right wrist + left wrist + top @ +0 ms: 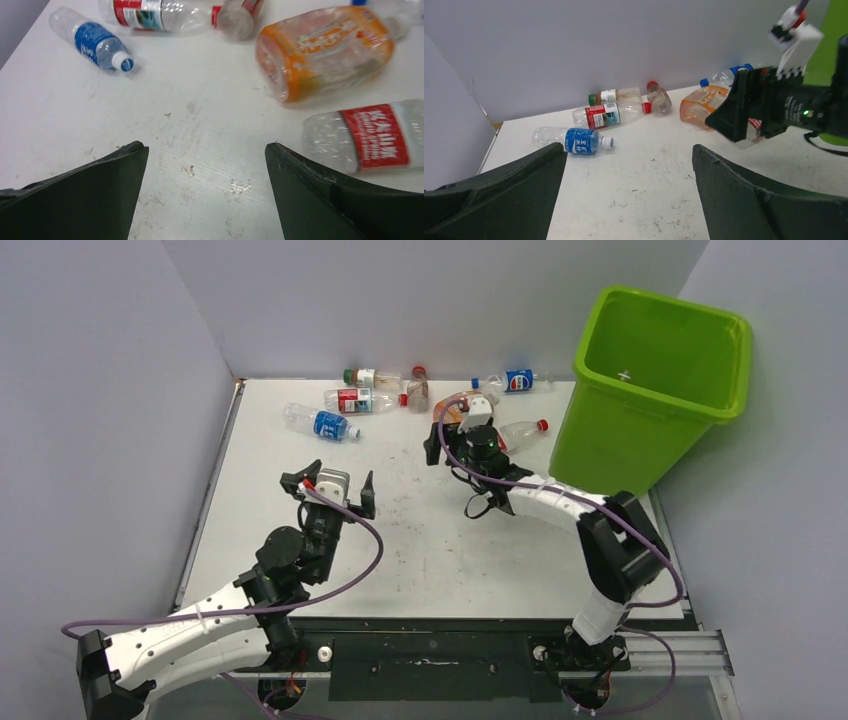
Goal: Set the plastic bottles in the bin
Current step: Pick up the plastic bottle at the center of the board.
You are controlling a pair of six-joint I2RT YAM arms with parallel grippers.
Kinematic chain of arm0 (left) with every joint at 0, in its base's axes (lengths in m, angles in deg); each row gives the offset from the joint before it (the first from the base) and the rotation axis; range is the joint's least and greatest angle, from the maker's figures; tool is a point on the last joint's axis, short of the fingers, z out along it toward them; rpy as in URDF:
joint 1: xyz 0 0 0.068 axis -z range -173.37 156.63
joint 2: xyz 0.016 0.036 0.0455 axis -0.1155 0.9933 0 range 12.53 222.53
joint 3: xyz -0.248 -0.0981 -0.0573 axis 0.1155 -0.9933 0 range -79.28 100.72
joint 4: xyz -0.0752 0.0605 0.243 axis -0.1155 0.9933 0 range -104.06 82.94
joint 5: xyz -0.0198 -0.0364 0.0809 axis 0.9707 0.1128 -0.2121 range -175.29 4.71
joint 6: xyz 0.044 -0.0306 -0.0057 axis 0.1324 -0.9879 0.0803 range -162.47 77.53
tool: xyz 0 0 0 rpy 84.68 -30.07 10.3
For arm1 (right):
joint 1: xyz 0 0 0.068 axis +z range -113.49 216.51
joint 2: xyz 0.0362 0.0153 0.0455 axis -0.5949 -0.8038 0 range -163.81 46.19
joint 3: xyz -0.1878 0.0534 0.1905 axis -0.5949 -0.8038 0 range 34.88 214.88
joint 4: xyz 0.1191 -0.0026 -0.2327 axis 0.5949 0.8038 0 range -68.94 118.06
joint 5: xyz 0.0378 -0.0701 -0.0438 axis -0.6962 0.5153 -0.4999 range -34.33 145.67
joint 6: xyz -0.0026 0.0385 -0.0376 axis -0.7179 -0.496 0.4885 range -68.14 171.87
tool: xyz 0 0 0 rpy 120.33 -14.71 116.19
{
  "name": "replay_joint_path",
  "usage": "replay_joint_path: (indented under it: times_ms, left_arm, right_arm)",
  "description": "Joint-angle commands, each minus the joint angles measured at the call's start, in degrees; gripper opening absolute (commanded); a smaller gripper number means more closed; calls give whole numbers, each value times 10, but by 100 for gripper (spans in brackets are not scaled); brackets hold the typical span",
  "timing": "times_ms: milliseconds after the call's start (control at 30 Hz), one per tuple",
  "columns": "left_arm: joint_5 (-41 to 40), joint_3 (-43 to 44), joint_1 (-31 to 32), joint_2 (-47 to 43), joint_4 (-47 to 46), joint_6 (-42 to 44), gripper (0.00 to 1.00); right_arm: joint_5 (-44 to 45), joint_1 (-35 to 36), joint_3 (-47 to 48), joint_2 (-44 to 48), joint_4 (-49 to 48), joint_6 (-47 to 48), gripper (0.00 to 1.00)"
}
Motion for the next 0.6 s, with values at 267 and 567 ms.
replay_joint_path:
  times_ms: [267, 567]
  left_arm:
    - [-10, -12, 9, -19, -64, 33, 97]
    - [2, -12, 13, -10, -61, 41, 97]
  right_arm:
    - [-241, 61, 243, -290, -129, 62, 90]
    - [-293, 54, 455, -473, -101, 74, 90]
